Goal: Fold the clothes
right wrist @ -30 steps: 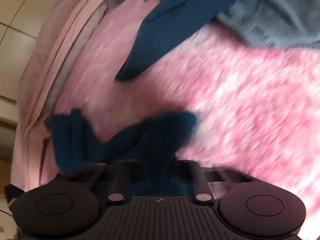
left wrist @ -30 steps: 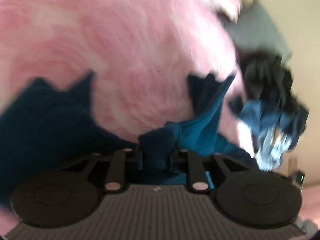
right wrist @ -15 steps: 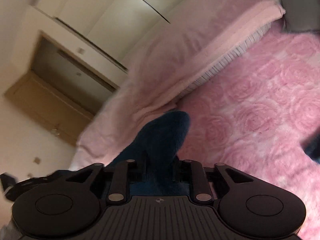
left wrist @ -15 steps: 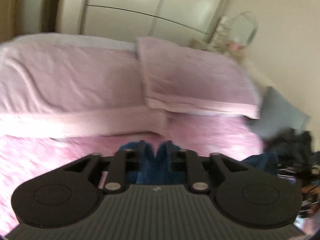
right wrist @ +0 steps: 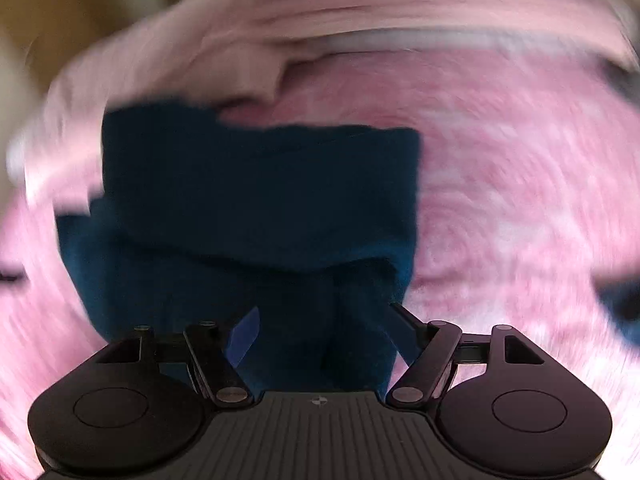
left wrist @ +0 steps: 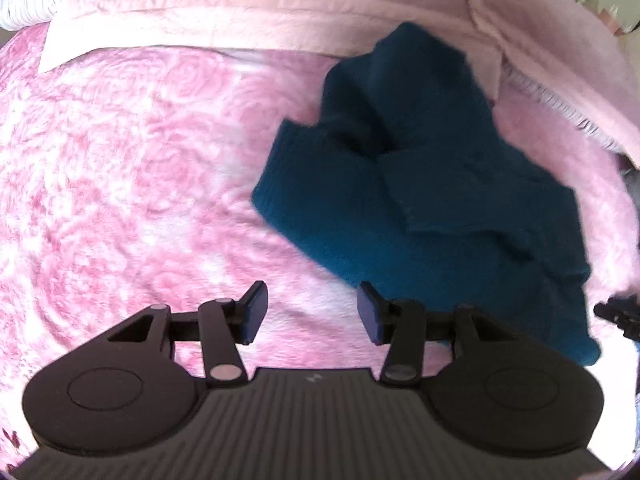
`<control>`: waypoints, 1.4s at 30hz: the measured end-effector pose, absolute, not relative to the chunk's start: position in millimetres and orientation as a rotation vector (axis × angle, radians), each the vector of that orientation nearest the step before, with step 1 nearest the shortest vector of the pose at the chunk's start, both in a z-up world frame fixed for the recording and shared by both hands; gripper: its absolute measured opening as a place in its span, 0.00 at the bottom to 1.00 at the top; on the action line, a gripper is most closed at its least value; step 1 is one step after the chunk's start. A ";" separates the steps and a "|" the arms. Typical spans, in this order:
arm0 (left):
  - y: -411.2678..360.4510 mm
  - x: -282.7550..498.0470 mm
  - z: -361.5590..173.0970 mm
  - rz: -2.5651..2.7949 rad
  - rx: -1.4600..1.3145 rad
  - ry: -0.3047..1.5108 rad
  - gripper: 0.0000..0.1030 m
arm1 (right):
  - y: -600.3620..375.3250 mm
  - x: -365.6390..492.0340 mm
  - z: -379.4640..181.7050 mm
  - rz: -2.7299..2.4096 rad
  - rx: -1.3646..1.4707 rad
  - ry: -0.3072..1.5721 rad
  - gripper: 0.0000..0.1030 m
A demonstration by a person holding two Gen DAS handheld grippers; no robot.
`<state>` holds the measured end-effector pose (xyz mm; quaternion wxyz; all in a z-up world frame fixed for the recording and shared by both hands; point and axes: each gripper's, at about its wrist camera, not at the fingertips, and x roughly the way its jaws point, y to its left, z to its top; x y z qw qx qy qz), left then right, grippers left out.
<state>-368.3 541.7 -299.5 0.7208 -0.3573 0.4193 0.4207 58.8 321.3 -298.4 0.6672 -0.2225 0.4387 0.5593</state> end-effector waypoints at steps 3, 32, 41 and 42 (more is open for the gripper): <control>556.6 -369.4 -304.3 0.937 -0.776 0.900 0.48 | 343.0 36.8 -312.6 1.336 -0.645 0.855 0.71; 633.7 -356.1 -368.3 0.859 -0.810 0.747 0.66 | 178.9 178.0 -361.0 0.793 0.402 1.323 0.61; 627.5 -350.7 -382.0 0.786 -0.752 0.739 0.11 | 302.1 112.0 -398.2 1.146 -0.058 1.262 0.49; 621.6 -356.9 -376.5 0.776 -0.742 0.717 0.10 | 296.7 110.2 -396.4 1.155 -0.053 1.262 0.07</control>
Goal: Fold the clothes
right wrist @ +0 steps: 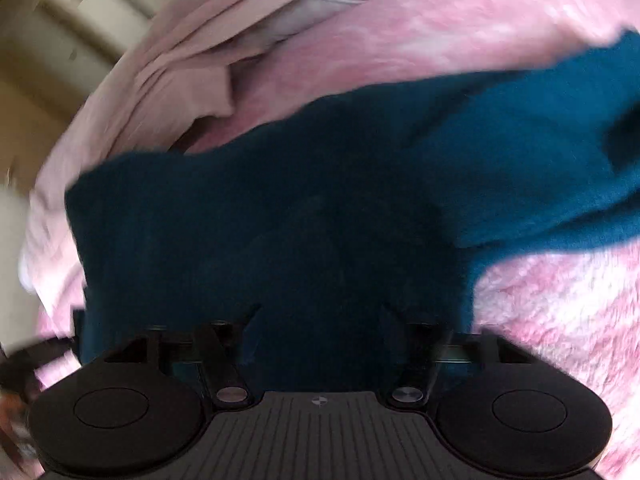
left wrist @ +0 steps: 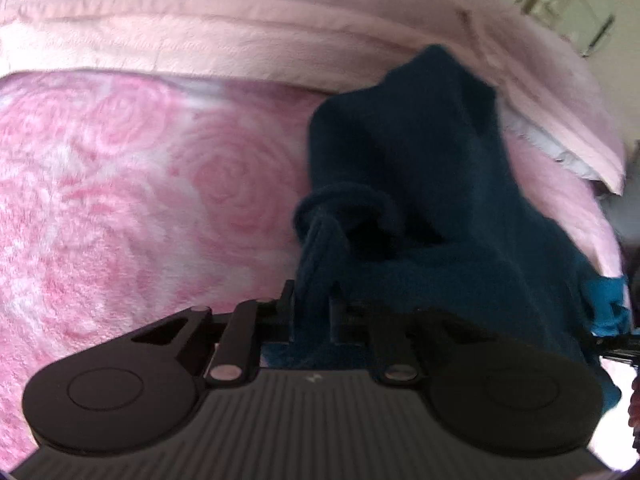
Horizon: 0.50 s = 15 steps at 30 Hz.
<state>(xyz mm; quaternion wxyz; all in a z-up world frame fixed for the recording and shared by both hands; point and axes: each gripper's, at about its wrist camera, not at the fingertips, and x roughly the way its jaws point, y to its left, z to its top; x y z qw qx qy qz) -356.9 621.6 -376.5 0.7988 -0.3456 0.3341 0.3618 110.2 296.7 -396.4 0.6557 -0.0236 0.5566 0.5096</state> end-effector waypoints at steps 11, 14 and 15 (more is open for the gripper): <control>450.1 -477.5 -297.7 0.591 -0.794 0.701 0.07 | 73.7 67.5 -287.6 1.148 -0.039 1.162 0.06; 387.9 -493.1 -314.5 0.562 -0.856 0.905 0.08 | 17.2 25.9 -306.2 1.011 -0.286 1.321 0.06; 376.3 -496.4 -319.9 0.550 -0.855 0.972 0.10 | 3.5 19.4 -323.8 0.939 -0.397 1.439 0.06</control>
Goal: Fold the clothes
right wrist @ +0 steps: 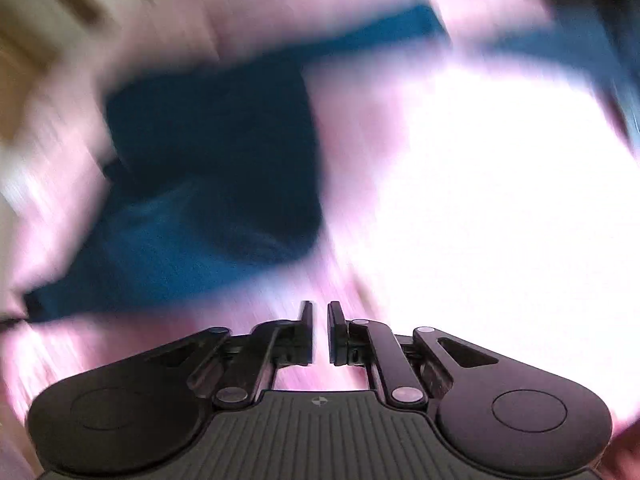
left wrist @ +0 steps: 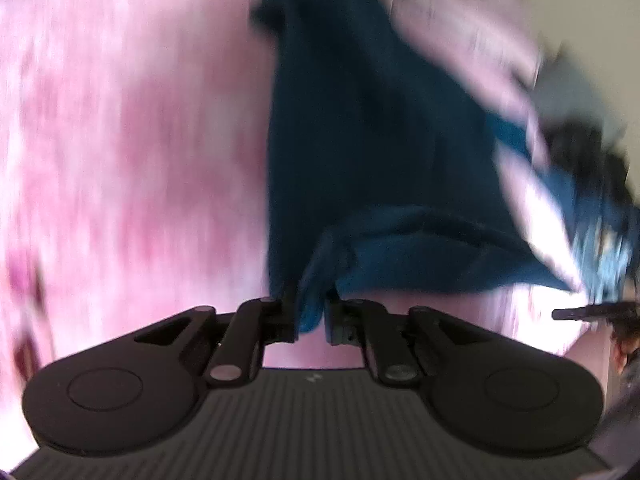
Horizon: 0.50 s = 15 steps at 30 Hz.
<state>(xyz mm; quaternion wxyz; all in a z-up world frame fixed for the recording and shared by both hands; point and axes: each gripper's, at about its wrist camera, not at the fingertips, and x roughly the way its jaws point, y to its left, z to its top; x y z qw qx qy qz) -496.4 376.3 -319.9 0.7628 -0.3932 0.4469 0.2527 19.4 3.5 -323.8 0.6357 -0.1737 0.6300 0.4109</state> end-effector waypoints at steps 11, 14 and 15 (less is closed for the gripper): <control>477.6 -477.0 -317.7 0.846 -0.745 0.799 0.34 | 13.4 68.5 -350.5 0.630 -0.290 1.458 0.11; 526.5 -433.1 -331.7 0.887 -0.668 0.769 0.37 | 50.5 81.3 -350.6 0.673 -0.209 1.408 0.61; 540.8 -417.4 -338.2 0.877 -0.609 0.796 0.37 | 62.9 83.8 -349.0 0.695 -0.181 1.388 0.64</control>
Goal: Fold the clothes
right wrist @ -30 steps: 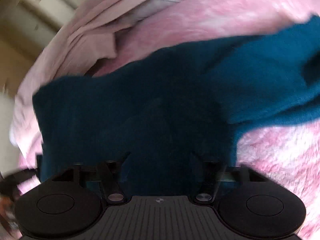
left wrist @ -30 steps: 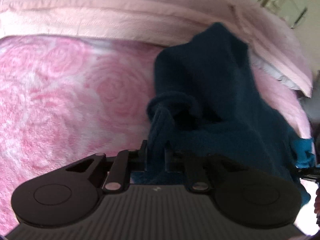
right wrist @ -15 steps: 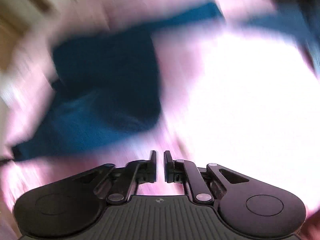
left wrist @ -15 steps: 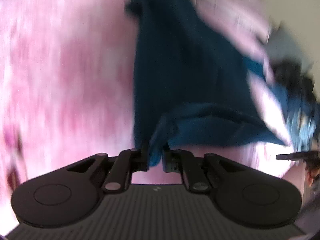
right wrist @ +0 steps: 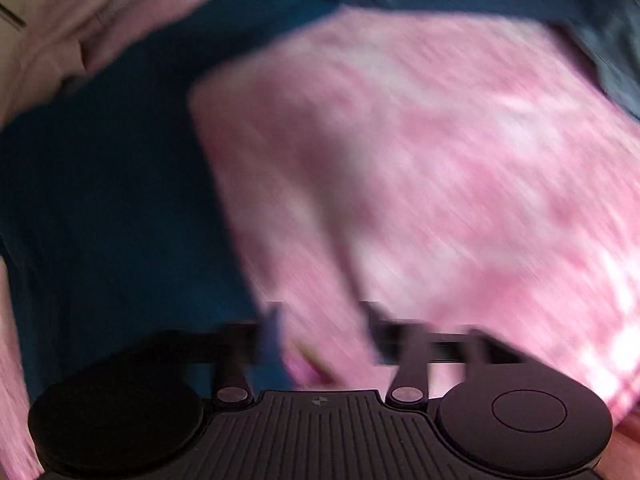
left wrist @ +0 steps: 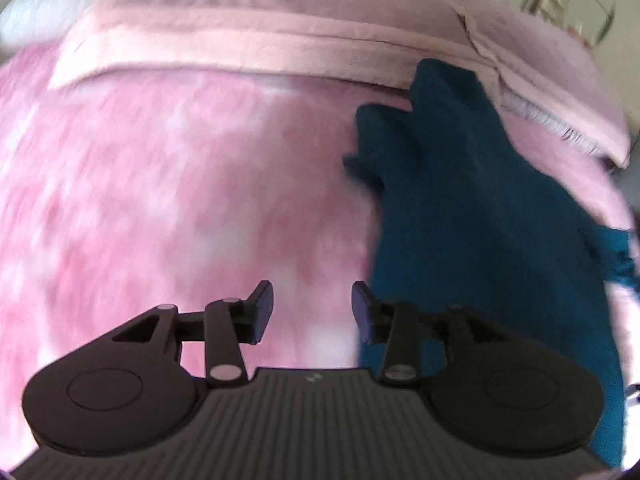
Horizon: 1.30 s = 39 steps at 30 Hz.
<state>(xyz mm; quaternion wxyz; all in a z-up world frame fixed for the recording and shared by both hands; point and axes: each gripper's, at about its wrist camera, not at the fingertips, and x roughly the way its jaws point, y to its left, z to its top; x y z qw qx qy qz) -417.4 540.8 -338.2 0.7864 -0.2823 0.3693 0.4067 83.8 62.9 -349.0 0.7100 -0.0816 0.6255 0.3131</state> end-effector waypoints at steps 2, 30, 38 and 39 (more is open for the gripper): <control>561.6 -387.0 -352.3 0.841 -0.471 0.865 0.37 | 85.0 86.7 -347.0 0.744 -0.143 1.365 0.64; 597.2 -362.2 -262.8 1.143 0.351 0.963 0.17 | 207.5 77.6 -399.0 0.675 -0.320 1.357 0.95; 601.3 -383.1 -389.3 0.879 -0.423 0.972 0.32 | 213.3 72.2 -401.7 0.681 -0.328 1.351 0.99; 603.6 -386.5 -391.3 0.902 -0.496 0.910 0.41 | 213.2 71.1 -402.0 0.687 -0.329 1.347 0.99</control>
